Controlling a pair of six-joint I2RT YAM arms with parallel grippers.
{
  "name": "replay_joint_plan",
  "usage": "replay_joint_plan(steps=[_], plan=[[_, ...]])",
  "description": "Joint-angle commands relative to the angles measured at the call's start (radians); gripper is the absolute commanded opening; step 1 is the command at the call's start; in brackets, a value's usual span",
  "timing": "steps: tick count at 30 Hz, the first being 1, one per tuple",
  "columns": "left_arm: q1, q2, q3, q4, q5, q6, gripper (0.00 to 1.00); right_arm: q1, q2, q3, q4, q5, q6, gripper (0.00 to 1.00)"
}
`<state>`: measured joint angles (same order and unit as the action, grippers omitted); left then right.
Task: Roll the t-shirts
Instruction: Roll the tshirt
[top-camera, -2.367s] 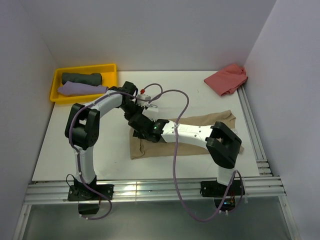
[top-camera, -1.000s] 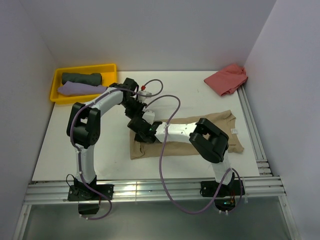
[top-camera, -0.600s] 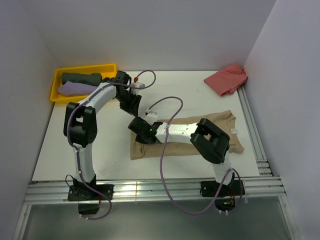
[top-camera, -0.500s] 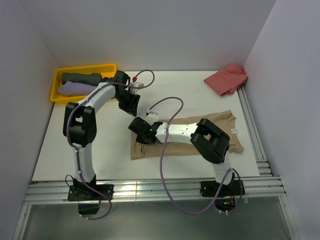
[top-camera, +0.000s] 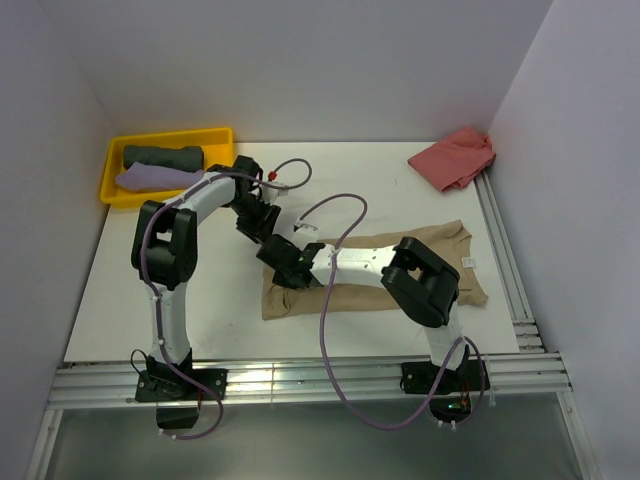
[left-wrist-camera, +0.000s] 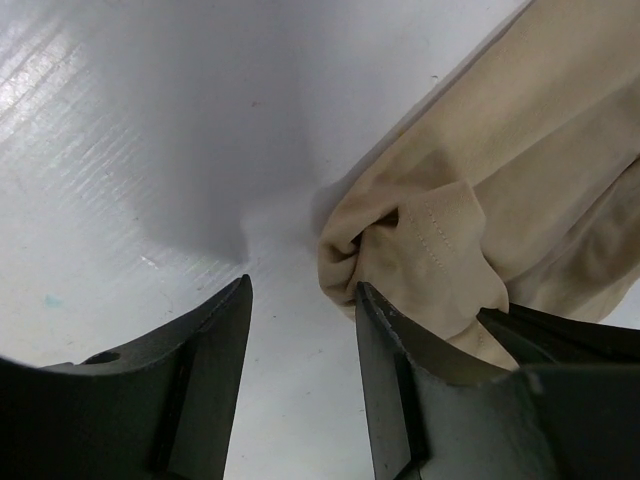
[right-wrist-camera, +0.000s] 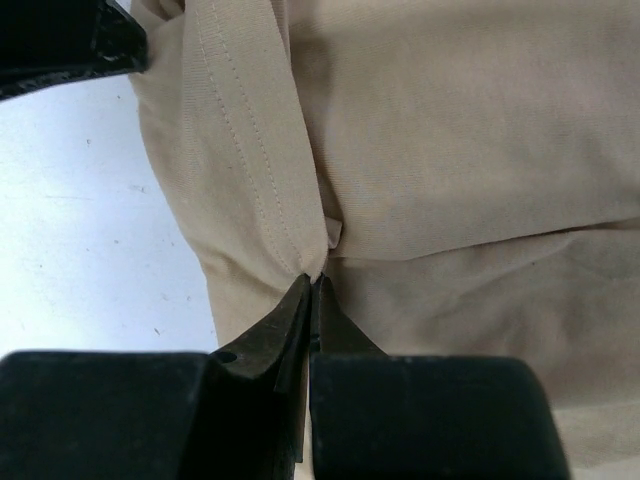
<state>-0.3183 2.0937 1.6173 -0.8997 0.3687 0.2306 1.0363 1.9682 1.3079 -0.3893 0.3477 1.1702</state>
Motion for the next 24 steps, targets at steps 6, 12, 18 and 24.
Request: replay_joint_plan(steps=[6, 12, 18, 24], plan=[[-0.004, 0.008, 0.003, 0.015, 0.013, 0.015, 0.51, -0.007, -0.002, 0.037, -0.036, 0.024, -0.003, 0.0], [-0.005, -0.001, 0.006, 0.01, 0.049, 0.018, 0.51, -0.009, 0.009, 0.05, -0.04, 0.019, -0.007, 0.0], [-0.005, -0.005, 0.004, 0.007, 0.059, 0.024, 0.56, -0.01, 0.011, 0.057, -0.042, 0.02, -0.011, 0.0], [-0.005, -0.014, -0.017, 0.027, 0.081, 0.018, 0.53, -0.012, 0.014, 0.054, -0.039, 0.016, -0.009, 0.0]])
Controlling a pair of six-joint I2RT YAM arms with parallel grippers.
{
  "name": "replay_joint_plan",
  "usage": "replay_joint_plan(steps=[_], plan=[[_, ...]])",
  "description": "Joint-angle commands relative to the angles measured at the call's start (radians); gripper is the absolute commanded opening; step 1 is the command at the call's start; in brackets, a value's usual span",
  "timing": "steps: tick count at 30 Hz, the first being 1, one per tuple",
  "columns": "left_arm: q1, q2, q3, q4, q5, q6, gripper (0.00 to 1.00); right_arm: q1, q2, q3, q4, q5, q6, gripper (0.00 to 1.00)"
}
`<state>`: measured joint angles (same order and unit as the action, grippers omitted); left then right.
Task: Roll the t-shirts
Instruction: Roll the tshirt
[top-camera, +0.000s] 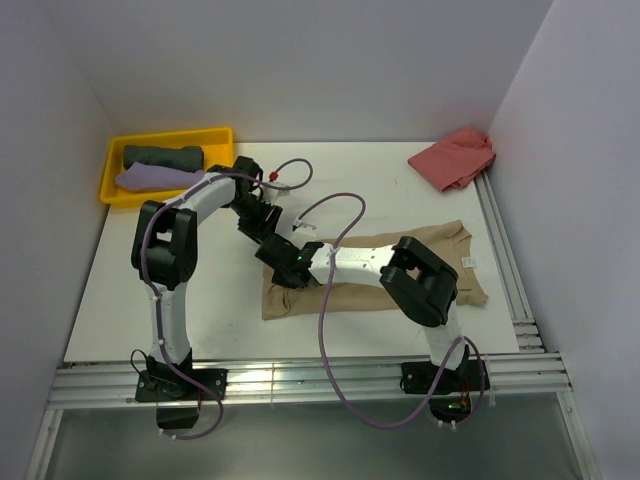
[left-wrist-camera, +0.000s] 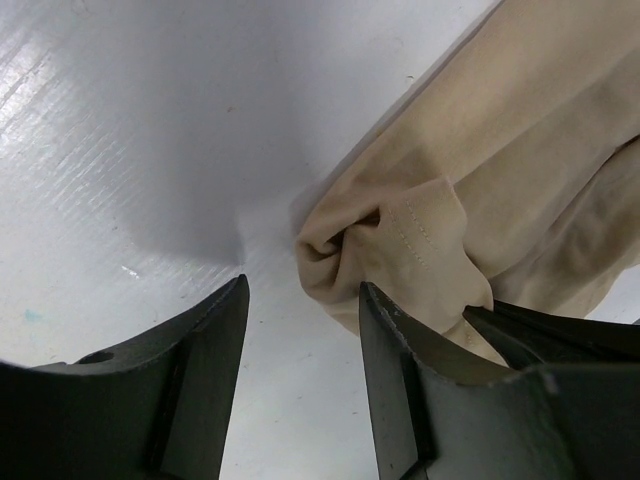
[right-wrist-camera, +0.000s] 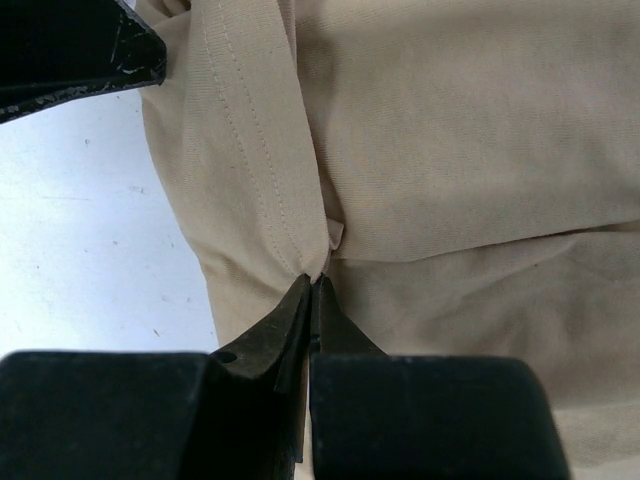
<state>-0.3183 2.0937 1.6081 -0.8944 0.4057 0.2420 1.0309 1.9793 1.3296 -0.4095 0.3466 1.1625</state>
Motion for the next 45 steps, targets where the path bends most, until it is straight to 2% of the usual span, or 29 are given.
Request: replay_joint_plan(steps=[1, 16, 18, 21, 25, 26, 28, 37, 39, 40, 41, 42, 45], plan=[[-0.005, -0.017, -0.008, 0.025, 0.047, 0.002, 0.53, -0.006, 0.003, 0.033, -0.018, 0.017, -0.001, 0.0], [-0.033, -0.032, -0.054, 0.072, -0.004, -0.021, 0.49, -0.009, 0.012, 0.033, -0.009, 0.009, -0.004, 0.0], [-0.038, -0.038, -0.06, 0.08, -0.019, -0.026, 0.45, -0.009, 0.013, 0.033, -0.009, 0.008, -0.004, 0.0], [-0.039, -0.049, -0.065, 0.104, -0.053, -0.039, 0.34, -0.009, 0.013, 0.029, -0.006, 0.008, -0.004, 0.0], [-0.039, -0.057, -0.06, 0.135, -0.102, -0.056, 0.15, -0.012, 0.01, 0.028, -0.006, 0.009, 0.002, 0.0], [-0.039, -0.055, -0.059, 0.143, -0.111, -0.059, 0.07, -0.012, 0.009, 0.028, -0.009, 0.011, 0.003, 0.0], [-0.038, -0.054, -0.057, 0.147, -0.13, -0.063, 0.01, -0.012, 0.007, 0.026, -0.014, 0.014, 0.008, 0.0], [-0.024, -0.046, -0.045, 0.138, -0.119, -0.058, 0.04, -0.012, -0.011, 0.003, -0.018, 0.014, 0.026, 0.0], [-0.024, -0.044, -0.047, 0.138, -0.114, -0.056, 0.04, -0.009, -0.017, 0.008, -0.026, 0.028, 0.025, 0.06], [-0.024, -0.044, -0.047, 0.137, -0.114, -0.056, 0.03, -0.008, -0.025, 0.013, -0.052, 0.04, 0.028, 0.15], [-0.024, -0.044, -0.047, 0.137, -0.114, -0.056, 0.03, -0.005, -0.028, 0.022, -0.069, 0.052, 0.028, 0.2], [-0.022, -0.044, -0.047, 0.135, -0.113, -0.055, 0.03, -0.002, -0.03, 0.046, -0.11, 0.078, 0.026, 0.3], [-0.024, -0.043, -0.043, 0.13, -0.108, -0.055, 0.03, 0.018, -0.036, 0.106, -0.176, 0.135, 0.029, 0.43]])
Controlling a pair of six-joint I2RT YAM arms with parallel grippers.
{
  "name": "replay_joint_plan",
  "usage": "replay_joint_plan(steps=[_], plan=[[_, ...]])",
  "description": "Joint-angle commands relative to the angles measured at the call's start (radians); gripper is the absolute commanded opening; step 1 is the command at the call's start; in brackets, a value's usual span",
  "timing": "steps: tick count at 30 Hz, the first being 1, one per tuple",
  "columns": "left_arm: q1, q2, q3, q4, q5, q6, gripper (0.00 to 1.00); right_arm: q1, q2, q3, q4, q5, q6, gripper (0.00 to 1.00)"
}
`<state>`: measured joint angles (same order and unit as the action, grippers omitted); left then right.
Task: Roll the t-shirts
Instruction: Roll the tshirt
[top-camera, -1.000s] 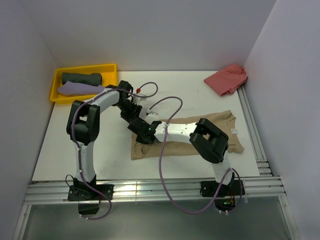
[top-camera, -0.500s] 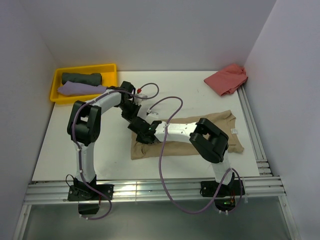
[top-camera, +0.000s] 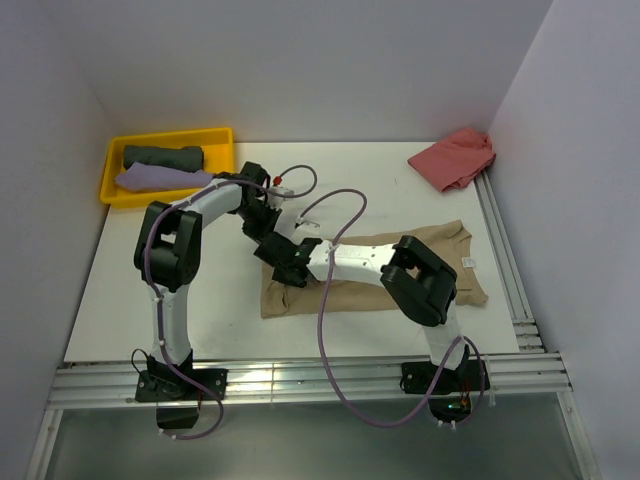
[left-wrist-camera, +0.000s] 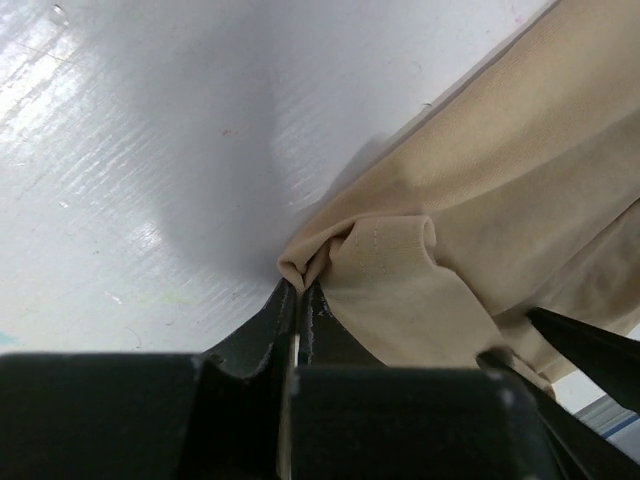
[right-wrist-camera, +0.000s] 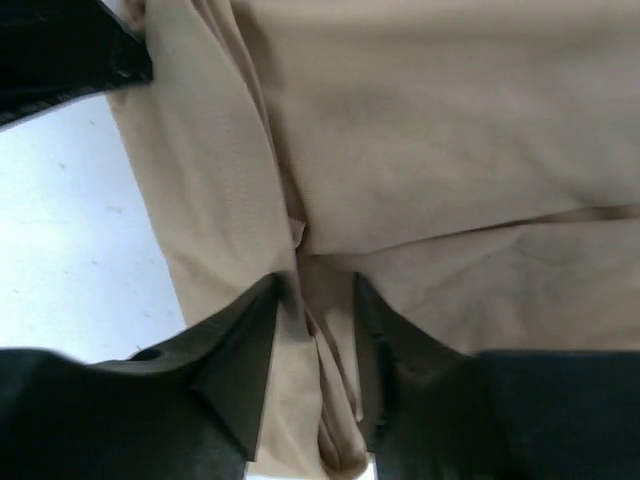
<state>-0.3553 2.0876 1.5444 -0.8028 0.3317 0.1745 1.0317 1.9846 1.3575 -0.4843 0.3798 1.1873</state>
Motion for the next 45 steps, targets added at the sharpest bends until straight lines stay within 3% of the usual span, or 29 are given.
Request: replay_joint_plan(steps=[1, 14, 27, 42, 45], plan=[[0.013, -0.035, 0.02, 0.037, -0.033, 0.014, 0.03, 0.025, -0.043, 0.094, -0.141, 0.119, 0.006, 0.45], [0.013, -0.034, 0.029, 0.024, -0.026, 0.016, 0.04, 0.119, 0.075, 0.348, -0.295, 0.185, -0.017, 0.48], [0.012, -0.026, 0.049, 0.007, -0.025, 0.008, 0.04, 0.134, 0.221, 0.434, -0.3, 0.183, -0.089, 0.56], [0.01, -0.006, 0.068, -0.006, -0.029, 0.0, 0.04, 0.182, 0.305, 0.465, -0.41, 0.148, -0.026, 0.57], [0.009, -0.004, 0.068, -0.006, -0.036, 0.0, 0.05, 0.182, 0.342, 0.502, -0.459, 0.145, -0.018, 0.52]])
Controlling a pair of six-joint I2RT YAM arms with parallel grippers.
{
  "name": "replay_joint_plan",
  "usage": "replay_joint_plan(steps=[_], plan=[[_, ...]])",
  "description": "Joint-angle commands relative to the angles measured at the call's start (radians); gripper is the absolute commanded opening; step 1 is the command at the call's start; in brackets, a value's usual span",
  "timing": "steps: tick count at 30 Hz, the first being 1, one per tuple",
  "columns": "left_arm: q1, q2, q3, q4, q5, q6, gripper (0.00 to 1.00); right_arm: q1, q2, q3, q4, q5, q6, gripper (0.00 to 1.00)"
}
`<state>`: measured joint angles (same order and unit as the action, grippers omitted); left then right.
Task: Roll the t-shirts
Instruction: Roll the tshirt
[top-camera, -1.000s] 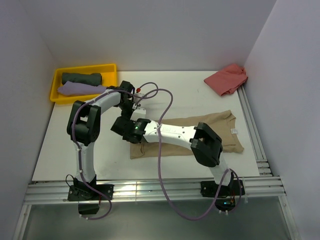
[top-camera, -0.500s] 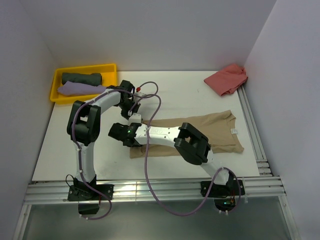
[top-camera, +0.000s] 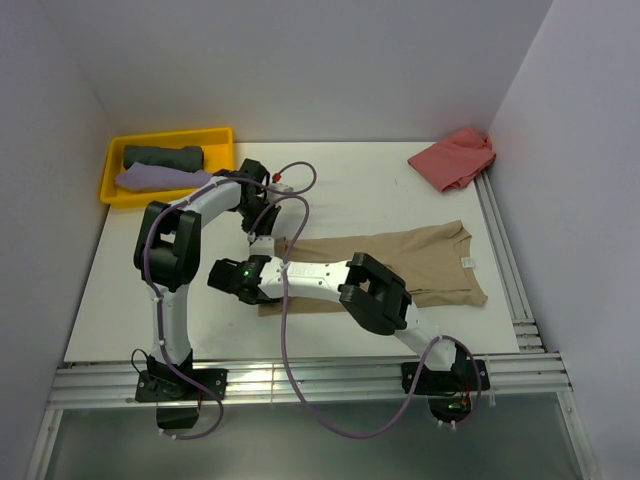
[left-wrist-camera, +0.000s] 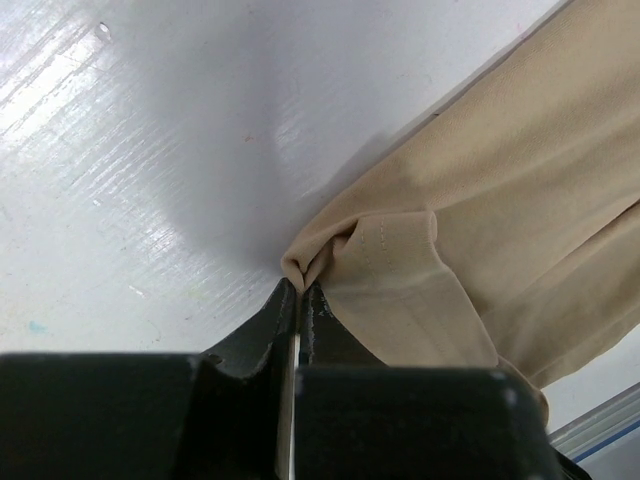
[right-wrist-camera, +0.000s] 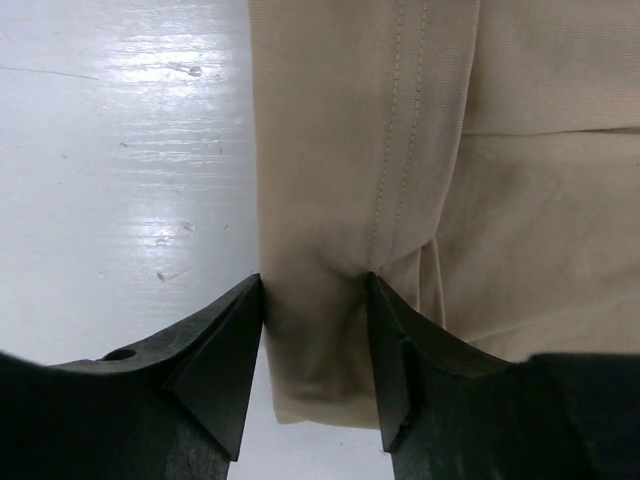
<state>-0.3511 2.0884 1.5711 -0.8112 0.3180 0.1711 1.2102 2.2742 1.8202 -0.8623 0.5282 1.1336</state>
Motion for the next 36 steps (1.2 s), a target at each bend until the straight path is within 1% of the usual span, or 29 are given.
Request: replay_joint_plan(steps=[1, 5, 7, 8, 9, 11, 12, 14, 15, 16, 17, 18, 21, 23, 24, 26, 29, 30, 32, 35, 36], plan=[[0.004, -0.007, 0.043, 0.003, -0.023, 0.002, 0.05, 0.003, 0.06, 0.06, -0.095, -0.004, 0.037, 0.5], [0.004, 0.001, 0.053, -0.006, -0.025, 0.004, 0.06, -0.001, 0.073, 0.062, -0.112, -0.017, 0.032, 0.31], [0.006, 0.004, 0.061, -0.008, -0.026, 0.002, 0.06, -0.003, 0.056, 0.032, -0.086, -0.033, 0.026, 0.27], [0.006, 0.002, 0.064, -0.009, -0.025, 0.004, 0.07, -0.006, 0.048, 0.015, -0.07, -0.039, 0.017, 0.2], [0.006, 0.005, 0.067, -0.016, -0.026, 0.004, 0.08, -0.009, 0.019, -0.005, -0.023, -0.045, 0.011, 0.17], [0.006, 0.007, 0.084, -0.022, -0.027, 0.004, 0.1, -0.014, -0.019, -0.09, 0.05, -0.079, -0.018, 0.13], [0.008, 0.007, 0.09, -0.029, -0.025, 0.004, 0.14, -0.021, -0.066, -0.125, 0.142, -0.097, -0.03, 0.12], [0.008, 0.002, 0.11, -0.037, -0.02, 0.005, 0.2, -0.029, -0.117, -0.235, 0.245, -0.161, -0.049, 0.11], [0.008, 0.001, 0.116, -0.04, -0.017, 0.005, 0.29, -0.043, -0.164, -0.272, 0.349, -0.183, -0.055, 0.11], [0.011, -0.005, 0.13, -0.045, -0.01, 0.004, 0.34, -0.049, -0.183, -0.333, 0.394, -0.201, -0.057, 0.11], [0.012, -0.008, 0.138, -0.049, -0.004, 0.004, 0.39, -0.055, -0.202, -0.358, 0.429, -0.235, -0.06, 0.11], [0.014, -0.01, 0.148, -0.055, 0.007, 0.007, 0.48, -0.061, -0.228, -0.377, 0.487, -0.244, -0.058, 0.1], [0.024, -0.016, 0.208, -0.088, 0.039, 0.008, 0.57, -0.08, -0.262, -0.442, 0.574, -0.287, -0.061, 0.1], [0.031, -0.017, 0.228, -0.108, 0.05, 0.008, 0.6, -0.092, -0.289, -0.478, 0.626, -0.312, -0.049, 0.09], [0.037, -0.021, 0.237, -0.114, 0.055, 0.008, 0.61, -0.098, -0.297, -0.496, 0.682, -0.341, -0.044, 0.09], [0.047, -0.03, 0.251, -0.128, 0.07, 0.011, 0.61, -0.115, -0.329, -0.562, 0.773, -0.376, -0.019, 0.09], [0.078, -0.047, 0.248, -0.138, 0.092, 0.013, 0.61, -0.139, -0.357, -0.654, 0.859, -0.413, 0.02, 0.08], [0.087, -0.054, 0.244, -0.141, 0.11, 0.015, 0.61, -0.146, -0.372, -0.676, 0.923, -0.424, 0.029, 0.08], [0.113, -0.077, 0.221, -0.141, 0.127, 0.021, 0.61, -0.165, -0.39, -0.74, 0.985, -0.462, 0.063, 0.08], [0.135, -0.125, 0.149, -0.122, 0.144, 0.034, 0.6, -0.182, -0.404, -0.811, 1.112, -0.502, 0.104, 0.07], [0.138, -0.149, 0.101, -0.106, 0.15, 0.039, 0.6, -0.192, -0.406, -0.841, 1.135, -0.51, 0.117, 0.07]])
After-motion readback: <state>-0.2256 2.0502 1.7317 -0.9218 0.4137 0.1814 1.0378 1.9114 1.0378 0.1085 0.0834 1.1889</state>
